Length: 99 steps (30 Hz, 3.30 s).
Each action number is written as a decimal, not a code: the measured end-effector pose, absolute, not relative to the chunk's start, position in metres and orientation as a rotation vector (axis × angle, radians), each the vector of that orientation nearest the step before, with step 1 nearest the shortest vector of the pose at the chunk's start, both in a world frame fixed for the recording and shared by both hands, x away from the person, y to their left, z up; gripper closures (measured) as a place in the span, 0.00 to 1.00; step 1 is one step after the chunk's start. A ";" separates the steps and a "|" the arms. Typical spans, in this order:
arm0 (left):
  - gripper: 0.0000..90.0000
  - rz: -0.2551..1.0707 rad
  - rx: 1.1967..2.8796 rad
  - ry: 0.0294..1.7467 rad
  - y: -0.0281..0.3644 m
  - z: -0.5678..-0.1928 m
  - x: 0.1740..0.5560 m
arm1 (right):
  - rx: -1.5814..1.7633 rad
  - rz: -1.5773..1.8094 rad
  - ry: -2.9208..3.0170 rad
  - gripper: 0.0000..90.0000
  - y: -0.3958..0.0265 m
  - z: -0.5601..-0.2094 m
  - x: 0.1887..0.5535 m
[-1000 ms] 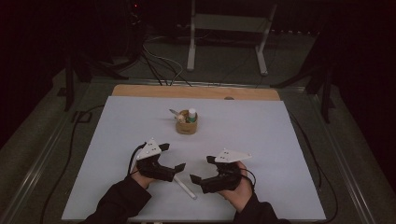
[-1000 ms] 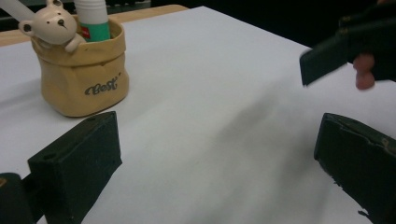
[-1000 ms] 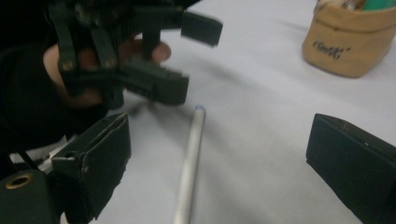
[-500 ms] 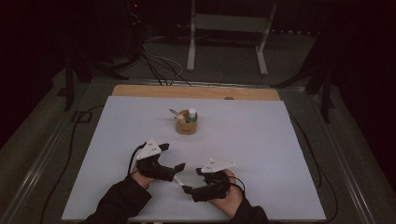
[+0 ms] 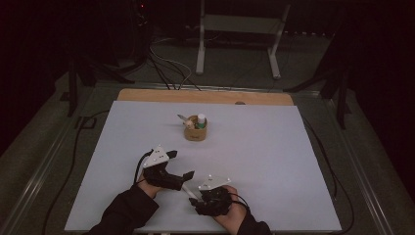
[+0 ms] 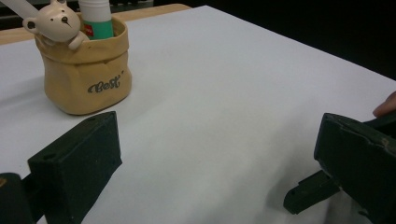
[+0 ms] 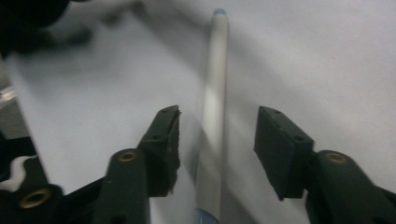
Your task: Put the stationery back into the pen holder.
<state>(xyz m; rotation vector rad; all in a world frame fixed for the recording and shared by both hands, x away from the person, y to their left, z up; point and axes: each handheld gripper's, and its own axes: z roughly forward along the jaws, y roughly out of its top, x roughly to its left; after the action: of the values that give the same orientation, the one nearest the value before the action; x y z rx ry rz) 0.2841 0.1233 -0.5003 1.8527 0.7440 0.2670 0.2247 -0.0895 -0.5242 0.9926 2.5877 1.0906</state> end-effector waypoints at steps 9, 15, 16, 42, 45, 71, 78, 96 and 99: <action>0.01 0.270 1.855 0.746 0.123 -0.500 0.284 | 0.949 0.987 2.586 0.71 -0.078 -0.528 0.218; 0.01 0.271 1.855 0.749 0.123 -0.500 0.284 | 0.953 0.927 2.555 0.80 -0.074 -0.527 0.217; 0.01 0.271 1.855 0.750 0.123 -0.500 0.284 | 0.957 0.921 2.554 0.82 -0.073 -0.527 0.217; 0.01 0.266 1.846 0.758 0.123 -0.498 0.284 | 1.094 0.972 2.492 0.88 -0.117 -0.507 0.246; 0.01 0.259 1.845 0.761 0.123 -0.497 0.284 | 1.111 0.979 2.482 0.88 -0.123 -0.506 0.249; 0.01 0.174 1.802 0.808 0.120 -0.494 0.286 | 1.241 1.263 2.374 0.88 -0.191 -0.492 0.266; 0.01 0.120 1.755 0.863 0.119 -0.489 0.289 | 1.185 1.346 2.343 0.88 -0.192 -0.486 0.267; 0.01 0.055 1.686 0.915 0.113 -0.479 0.292 | 1.134 1.509 2.253 0.88 -0.195 -0.484 0.263; 0.03 0.032 1.688 0.914 0.111 -0.480 0.295 | 1.133 1.515 2.250 0.88 -0.195 -0.483 0.262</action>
<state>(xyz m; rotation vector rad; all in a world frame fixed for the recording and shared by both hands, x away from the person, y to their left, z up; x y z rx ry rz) 0.2951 0.1113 -0.4795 1.6881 0.9141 0.0320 0.2620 -0.1951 -0.4834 1.1327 2.2499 1.5150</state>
